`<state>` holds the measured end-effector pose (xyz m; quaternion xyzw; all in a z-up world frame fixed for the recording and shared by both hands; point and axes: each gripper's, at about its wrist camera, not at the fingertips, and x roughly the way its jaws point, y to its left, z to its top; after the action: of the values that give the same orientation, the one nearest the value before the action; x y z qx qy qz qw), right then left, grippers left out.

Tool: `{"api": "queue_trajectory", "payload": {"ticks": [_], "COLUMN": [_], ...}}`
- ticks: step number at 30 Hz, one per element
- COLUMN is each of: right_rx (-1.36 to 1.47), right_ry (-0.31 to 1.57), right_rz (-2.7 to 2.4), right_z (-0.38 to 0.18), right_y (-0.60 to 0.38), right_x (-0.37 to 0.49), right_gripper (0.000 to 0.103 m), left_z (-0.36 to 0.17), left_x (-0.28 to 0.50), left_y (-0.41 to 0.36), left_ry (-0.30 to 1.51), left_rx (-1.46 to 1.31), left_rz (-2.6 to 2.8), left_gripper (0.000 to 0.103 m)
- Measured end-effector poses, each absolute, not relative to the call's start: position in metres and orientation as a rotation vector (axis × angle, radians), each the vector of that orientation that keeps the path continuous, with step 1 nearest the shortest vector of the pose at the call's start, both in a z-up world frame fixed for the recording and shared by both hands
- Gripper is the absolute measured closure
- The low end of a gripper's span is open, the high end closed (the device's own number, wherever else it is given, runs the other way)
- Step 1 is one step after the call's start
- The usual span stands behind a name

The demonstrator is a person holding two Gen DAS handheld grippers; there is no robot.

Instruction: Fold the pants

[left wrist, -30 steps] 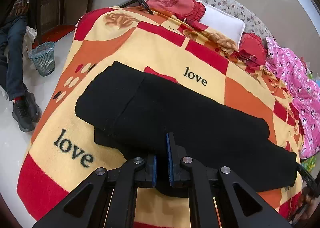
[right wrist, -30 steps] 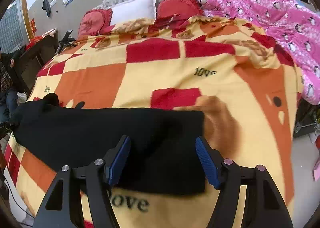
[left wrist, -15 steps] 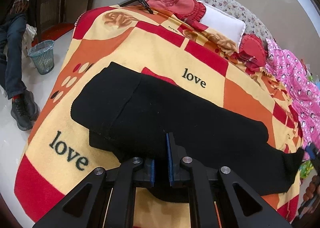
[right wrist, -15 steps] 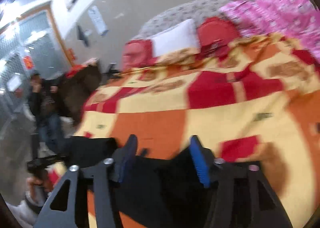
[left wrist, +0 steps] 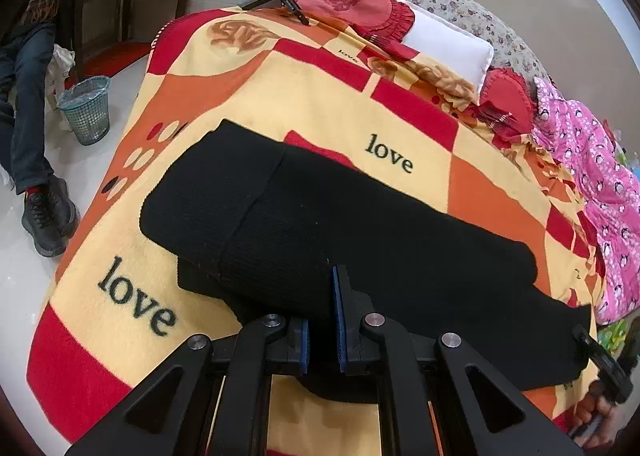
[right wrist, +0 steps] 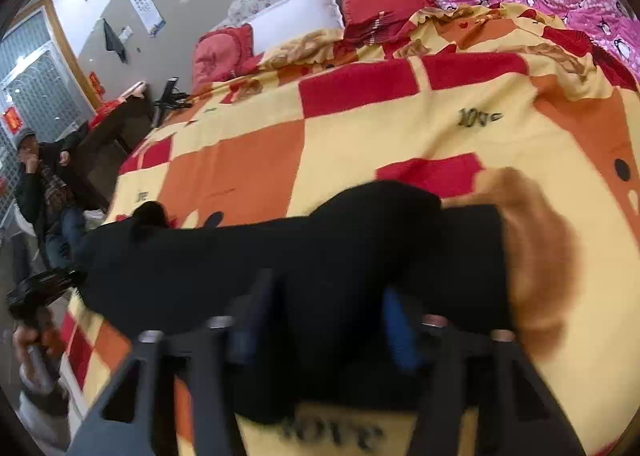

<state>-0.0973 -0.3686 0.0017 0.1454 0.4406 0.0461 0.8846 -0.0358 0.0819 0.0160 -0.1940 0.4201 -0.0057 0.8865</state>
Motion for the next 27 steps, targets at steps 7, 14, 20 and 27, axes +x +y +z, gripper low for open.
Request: {"api": "queue_trajectory", "payload": {"ticks": [7, 14, 20, 27], "right_rx": [0.245, 0.045, 0.064, 0.065], "right_ry": [0.791, 0.943, 0.881, 0.892], "right_rz": [0.037, -0.172, -0.255, -0.227], "right_z": [0.054, 0.026, 0.046, 0.041], "right_y": [-0.375, -0.366, -0.396, -0.397], "right_x": [-0.117, -0.098, -0.131, -0.140], "right_gripper": [0.092, 0.060, 0.054, 0.055], "left_z": [0.041, 0.003, 0.031, 0.052], "left_x": [-0.046, -0.049, -0.064, -0.095], "left_y": [0.074, 0.072, 0.085, 0.072], "left_ry": [0.803, 0.912, 0.858, 0.776], "left_rx": [-0.394, -0.386, -0.349, -0.286], "left_rz": [-0.090, -0.068, -0.058, -0.013], "left_gripper": [0.093, 0.092, 0.085, 0.083]}}
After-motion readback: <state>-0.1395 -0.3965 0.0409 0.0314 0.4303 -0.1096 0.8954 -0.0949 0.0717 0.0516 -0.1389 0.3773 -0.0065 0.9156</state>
